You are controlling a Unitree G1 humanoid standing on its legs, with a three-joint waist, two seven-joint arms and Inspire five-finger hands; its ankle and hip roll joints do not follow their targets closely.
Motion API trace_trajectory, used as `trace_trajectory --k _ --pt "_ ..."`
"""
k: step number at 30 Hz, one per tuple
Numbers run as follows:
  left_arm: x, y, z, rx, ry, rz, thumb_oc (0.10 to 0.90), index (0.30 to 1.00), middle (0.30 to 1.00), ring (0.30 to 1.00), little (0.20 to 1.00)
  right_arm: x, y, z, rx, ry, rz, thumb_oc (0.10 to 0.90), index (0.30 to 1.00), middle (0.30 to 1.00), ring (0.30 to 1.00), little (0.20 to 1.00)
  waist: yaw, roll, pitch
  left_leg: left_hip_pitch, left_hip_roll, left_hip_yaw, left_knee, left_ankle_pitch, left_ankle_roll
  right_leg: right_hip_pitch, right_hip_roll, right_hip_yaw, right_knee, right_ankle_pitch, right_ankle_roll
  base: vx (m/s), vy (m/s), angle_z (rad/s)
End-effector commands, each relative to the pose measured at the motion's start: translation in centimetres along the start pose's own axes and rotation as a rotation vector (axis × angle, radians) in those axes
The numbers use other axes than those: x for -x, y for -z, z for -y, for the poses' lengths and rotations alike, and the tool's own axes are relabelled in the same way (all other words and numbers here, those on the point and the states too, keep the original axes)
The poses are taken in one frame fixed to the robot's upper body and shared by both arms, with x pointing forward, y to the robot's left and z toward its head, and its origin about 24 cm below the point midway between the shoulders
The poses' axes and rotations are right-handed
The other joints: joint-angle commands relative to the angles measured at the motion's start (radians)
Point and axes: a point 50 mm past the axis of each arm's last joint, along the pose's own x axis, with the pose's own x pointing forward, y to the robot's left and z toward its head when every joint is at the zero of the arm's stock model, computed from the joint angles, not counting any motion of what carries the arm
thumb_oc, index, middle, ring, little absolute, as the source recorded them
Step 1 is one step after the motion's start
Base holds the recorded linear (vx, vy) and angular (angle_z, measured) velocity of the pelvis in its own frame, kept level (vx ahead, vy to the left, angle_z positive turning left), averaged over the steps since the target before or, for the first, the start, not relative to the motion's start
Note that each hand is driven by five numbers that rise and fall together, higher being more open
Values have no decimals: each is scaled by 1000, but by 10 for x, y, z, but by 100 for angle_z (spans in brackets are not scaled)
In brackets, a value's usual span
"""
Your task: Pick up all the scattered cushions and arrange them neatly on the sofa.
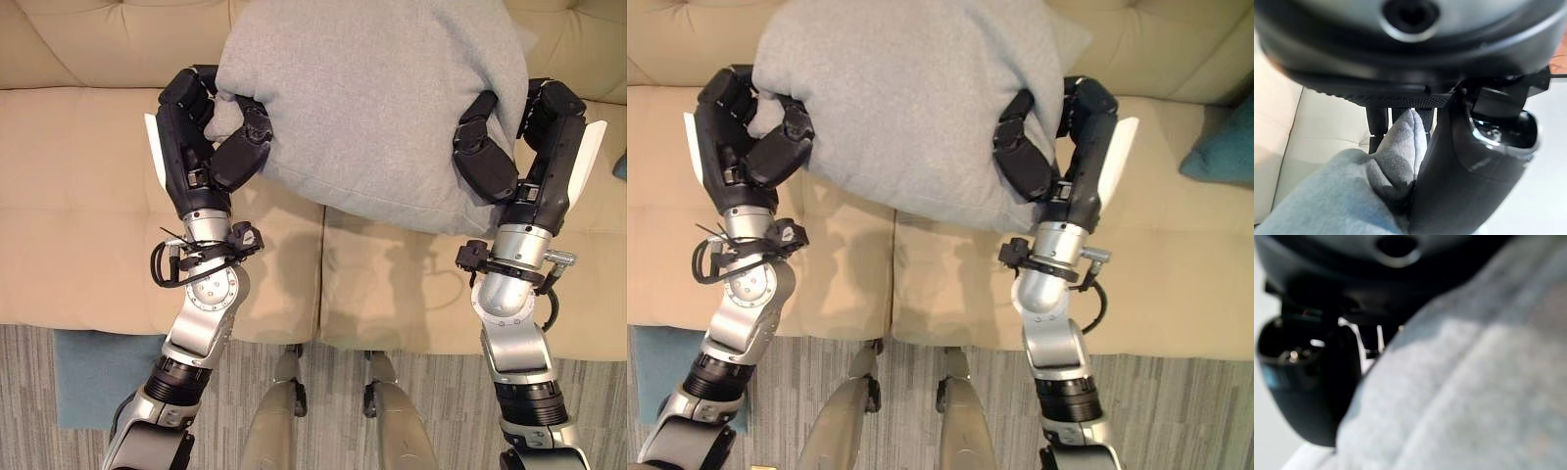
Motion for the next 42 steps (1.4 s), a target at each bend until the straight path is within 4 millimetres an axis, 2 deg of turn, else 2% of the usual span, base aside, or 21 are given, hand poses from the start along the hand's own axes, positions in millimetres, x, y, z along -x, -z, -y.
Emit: trace_trajectory --k 1,3,8,10,14,16,18,20,21,22,25,27,28,29,31,37,38,39,40,41,42 --pt "5 -96 36 251 227 538 400 300 300 300 300 0 -105 4 -331 53 581 400 300 300 300 300 -11 -36 -162 58 2 14 0 -115 -47 -11 -6 50 127 -127 65 -58 11 1" --pt "5 -99 34 242 215 560 400 300 300 300 300 0 -109 6 -334 72 609 400 300 300 300 300 -11 -36 -162 61 0 15 0 -118 -46 -8 -7 55 127 -129 64 -49 11 2" --pt "3 -124 32 230 201 710 400 300 300 300 300 -7 -126 10 -318 110 710 400 300 300 300 300 -5 -41 -183 75 3 12 0 -117 -49 12 -7 50 124 -132 62 -7 -1 0" --pt "1 -128 33 223 199 738 400 300 300 300 300 -11 -130 10 -314 119 736 400 300 300 300 300 -6 -42 -184 85 4 11 0 -119 -50 22 -7 47 127 -136 61 0 0 0" --pt "-9 -132 46 226 210 760 400 300 300 300 300 -25 -137 3 -289 126 774 400 300 300 300 300 -4 -46 -200 102 9 9 0 -121 -52 35 -7 42 136 -145 57 3 -11 2" --pt "-24 -121 62 195 227 693 400 300 300 300 300 -44 -133 -9 -232 126 749 400 300 300 300 300 3 -51 -205 101 10 9 0 -116 -53 34 -8 37 142 -144 56 -14 -36 4" --pt "-31 -114 71 196 234 658 400 300 300 300 300 -53 -133 -15 -210 124 745 400 300 300 300 300 7 -52 -202 97 10 6 0 -115 -53 30 -8 34 144 -144 56 -4 -15 3" --pt "-51 -91 90 119 245 542 400 300 300 300 300 -77 -125 -32 -106 111 695 400 300 300 300 300 16 -55 -199 91 12 2 0 -114 -55 21 -7 30 148 -149 55 -7 -34 7" --pt "-52 -92 91 121 244 547 400 300 300 300 300 -79 -126 -32 -106 113 699 400 300 300 300 300 17 -54 -196 86 13 2 0 -108 -55 17 -7 30 147 -142 55 -15 -31 5" --pt "-65 -77 101 78 266 456 400 300 300 300 300 -94 -117 -43 -60 90 634 400 300 300 300 300 21 -54 -189 73 14 3 0 -103 -58 5 -6 25 151 -146 55 -32 -30 5" --pt "-85 -58 107 12 283 345 400 300 300 300 300 -115 -98 -56 19 39 507 400 300 300 300 300 28 -52 -174 46 16 -1 0 -88 -61 -23 -4 19 157 -141 54 -35 -31 9" --pt "-89 -54 108 -10 291 323 400 300 300 300 300 -120 -94 -60 27 26 476 400 300 300 300 300 29 -50 -169 39 17 -3 0 -85 -61 -30 -2 19 158 -140 53 -17 -11 0" --pt "-97 -43 110 -70 300 270 400 300 300 300 300 -128 -79 -65 60 6 384 400 300 300 300 300 33 -49 -153 23 21 -3 0 -76 -64 -43 -1 16 159 -137 52 0 0 0" --pt "-97 -44 110 -70 300 271 400 300 300 300 300 -129 -79 -65 60 6 386 400 300 300 300 300 33 -48 -152 22 21 -3 0 -75 -64 -44 -1 16 160 -137 52 -56 -23 2" --pt "-109 -33 107 -140 286 216 400 300 300 300 300 -138 -59 -68 94 -7 268 400 300 300 300 300 36 -44 -131 1 24 -6 0 -65 -67 -68 3 12 166 -134 51 -37 -17 1" --pt "-108 -10 99 -193 278 114 400 300 300 300 300 -131 -33 -81 141 -90 146 400 300 300 300 300 34 -40 -101 -18 28 -4 0 -56 -71 -97 8 13 176 -134 49 -21 -8 0" --pt "-106 -2 98 -197 287 76 467 401 401 401 401 -129 -27 -85 123 -112 109 518 476 476 476 476 32 -39 -92 -24 28 -1 0 -53 -71 -103 10 14 177 -130 49 -36 -11 -5" --pt "-106 -2 98 -197 287 76 605 608 608 608 608 -129 -27 -85 123 -112 109 580 571 571 571 571 32 -39 -92 -25 28 -1 0 -53 -71 -104 10 14 177 -130 49 -43 -7 -9" --pt "-105 2 96 -206 293 64 800 900 900 900 900 -126 -22 -86 120 -125 85 770 855 855 855 855 31 -35 -83 -28 28 0 0 -51 -72 -108 10 13 177 -129 48 -26 0 -8" --pt "-102 5 94 -202 288 49 800 900 900 900 900 -123 -20 -87 123 -136 81 800 900 900 900 900 31 -35 -80 -30 29 2 0 -50 -72 -109 10 14 177 -128 48 -35 -2 -5" --pt "-100 9 93 -190 279 31 800 900 900 900 900 -121 -18 -88 125 -141 77 800 900 900 900 900 30 -33 -77 -31 28 2 0 -50 -73 -110 10 14 177 -128 48 -31 -3 0"
